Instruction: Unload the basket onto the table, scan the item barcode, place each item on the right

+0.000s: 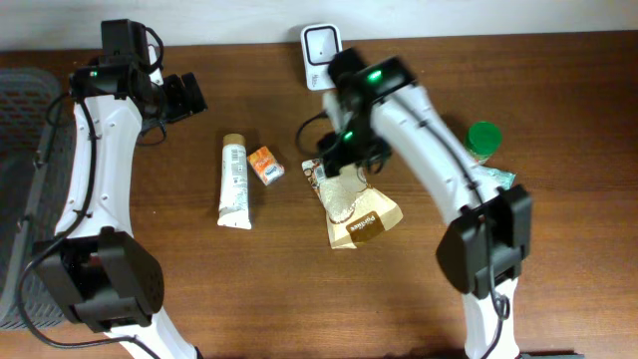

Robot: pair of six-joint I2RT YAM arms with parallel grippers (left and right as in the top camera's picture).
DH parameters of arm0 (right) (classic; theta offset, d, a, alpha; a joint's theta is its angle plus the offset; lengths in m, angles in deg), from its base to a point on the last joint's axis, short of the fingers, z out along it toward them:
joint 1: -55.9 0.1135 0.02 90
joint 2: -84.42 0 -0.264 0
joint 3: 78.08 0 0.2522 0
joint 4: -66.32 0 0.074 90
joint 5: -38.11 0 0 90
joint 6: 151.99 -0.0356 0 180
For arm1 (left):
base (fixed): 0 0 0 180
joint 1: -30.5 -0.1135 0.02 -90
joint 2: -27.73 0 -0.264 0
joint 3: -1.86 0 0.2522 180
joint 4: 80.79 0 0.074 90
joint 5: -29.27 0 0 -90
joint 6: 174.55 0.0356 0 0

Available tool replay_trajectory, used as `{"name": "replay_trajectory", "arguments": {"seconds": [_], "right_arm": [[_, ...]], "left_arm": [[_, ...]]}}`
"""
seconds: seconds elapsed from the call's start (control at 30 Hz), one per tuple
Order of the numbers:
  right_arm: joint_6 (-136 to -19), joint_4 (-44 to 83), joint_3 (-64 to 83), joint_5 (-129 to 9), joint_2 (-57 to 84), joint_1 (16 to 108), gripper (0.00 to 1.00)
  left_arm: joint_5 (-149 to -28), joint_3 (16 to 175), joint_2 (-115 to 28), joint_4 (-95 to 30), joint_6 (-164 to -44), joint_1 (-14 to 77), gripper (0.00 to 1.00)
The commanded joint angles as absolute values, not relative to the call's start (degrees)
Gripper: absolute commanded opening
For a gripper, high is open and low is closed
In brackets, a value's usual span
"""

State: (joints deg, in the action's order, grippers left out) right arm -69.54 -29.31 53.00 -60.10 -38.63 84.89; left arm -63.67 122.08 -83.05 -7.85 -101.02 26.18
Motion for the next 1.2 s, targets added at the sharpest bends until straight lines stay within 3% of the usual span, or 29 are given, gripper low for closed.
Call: {"name": "replay_trajectory", "arguments": {"seconds": [0.0, 0.1, 0.23, 0.37, 0.53, 0.93, 1.03, 1.17], "right_arm": [[-76.1, -29.2, 47.7, -49.8, -38.7, 87.9, 0.76], [-75.7, -24.2, 40.7, -49.9, -38.7, 88.1, 0.78], [-72.3, -13.2, 32.8, -51.6, -38.7, 88.1, 0.95], [-72.3, -11.6, 31.4, -52.8, -40.8, 87.1, 1.00], [-70.5, -14.3, 32.5, -53.4, -41.4, 82.5, 0.99], [-40.3, -6.7, 27.6, -51.2, -41.6, 81.2, 0.98], [-39.8, -2.9, 23.0, -51.4, -41.6, 80.5, 0.98], [-40.0, -3.6, 22.3, -53.0, -41.6, 80.2, 0.49]], "left_arm": [[-63.2, 122.6, -82.0, -7.7, -100.7, 26.0, 0.99], [-63.2, 122.6, -82.0, -7.7, -100.7, 26.0, 0.99], [-63.2, 122.6, -82.0, -7.7, -100.7, 26.0, 0.99], [-63.3, 122.6, -82.0, -7.7, -100.7, 26.0, 0.99], [-63.3, 122.6, -82.0, -7.7, -100.7, 26.0, 0.99], [-63.2, 122.6, -82.0, -7.7, -100.7, 26.0, 0.99], [-63.2, 122.6, -82.0, -7.7, -100.7, 26.0, 0.99], [-63.3, 122.6, -82.0, -7.7, -100.7, 26.0, 0.99]]}}
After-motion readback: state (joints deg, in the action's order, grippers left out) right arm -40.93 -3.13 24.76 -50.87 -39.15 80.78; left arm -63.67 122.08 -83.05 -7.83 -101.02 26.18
